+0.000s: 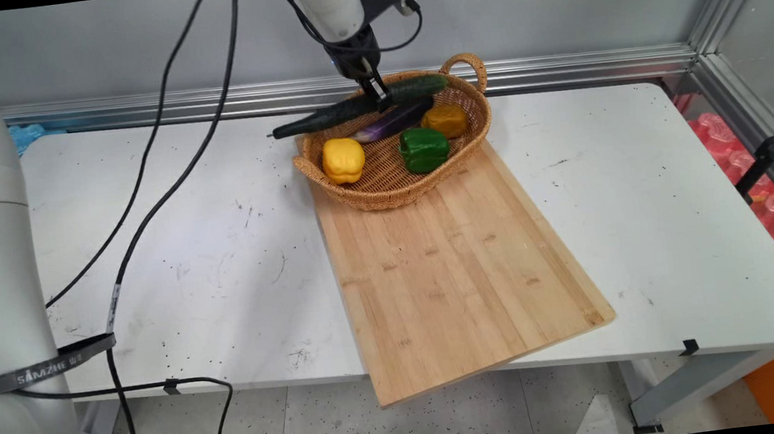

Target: Place the picked object in the vegetable basket

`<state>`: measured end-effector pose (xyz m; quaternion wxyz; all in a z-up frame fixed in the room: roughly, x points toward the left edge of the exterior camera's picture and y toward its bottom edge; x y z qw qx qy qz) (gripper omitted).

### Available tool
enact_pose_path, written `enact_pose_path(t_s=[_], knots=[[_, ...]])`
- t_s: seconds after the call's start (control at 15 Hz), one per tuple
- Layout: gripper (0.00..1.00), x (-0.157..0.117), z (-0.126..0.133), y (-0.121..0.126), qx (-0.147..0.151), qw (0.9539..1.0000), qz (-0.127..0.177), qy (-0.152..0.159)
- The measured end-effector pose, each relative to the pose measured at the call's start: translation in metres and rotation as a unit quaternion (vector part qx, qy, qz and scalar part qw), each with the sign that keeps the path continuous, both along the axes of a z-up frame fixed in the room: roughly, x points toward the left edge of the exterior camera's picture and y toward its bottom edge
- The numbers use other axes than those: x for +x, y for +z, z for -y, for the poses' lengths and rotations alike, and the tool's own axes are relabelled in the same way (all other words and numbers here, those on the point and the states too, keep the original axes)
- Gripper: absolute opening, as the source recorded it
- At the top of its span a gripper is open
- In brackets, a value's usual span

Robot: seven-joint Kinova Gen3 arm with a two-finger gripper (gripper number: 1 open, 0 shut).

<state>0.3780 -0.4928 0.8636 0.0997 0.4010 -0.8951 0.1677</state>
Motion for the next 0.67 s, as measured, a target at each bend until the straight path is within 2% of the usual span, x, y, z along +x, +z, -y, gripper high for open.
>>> enact_pose_path(t_s=[0.27,0.33,0.67], knots=[[0.00,-0.003,0.009,-0.018,0.011,0.9999,0.001,-0.004],[1.00,-0.004,0.011,-0.021,0.012,0.9999,0.001,-0.006],[1.00,-0.003,0.016,-0.025,0.011,0.9996,-0.002,-0.025]])
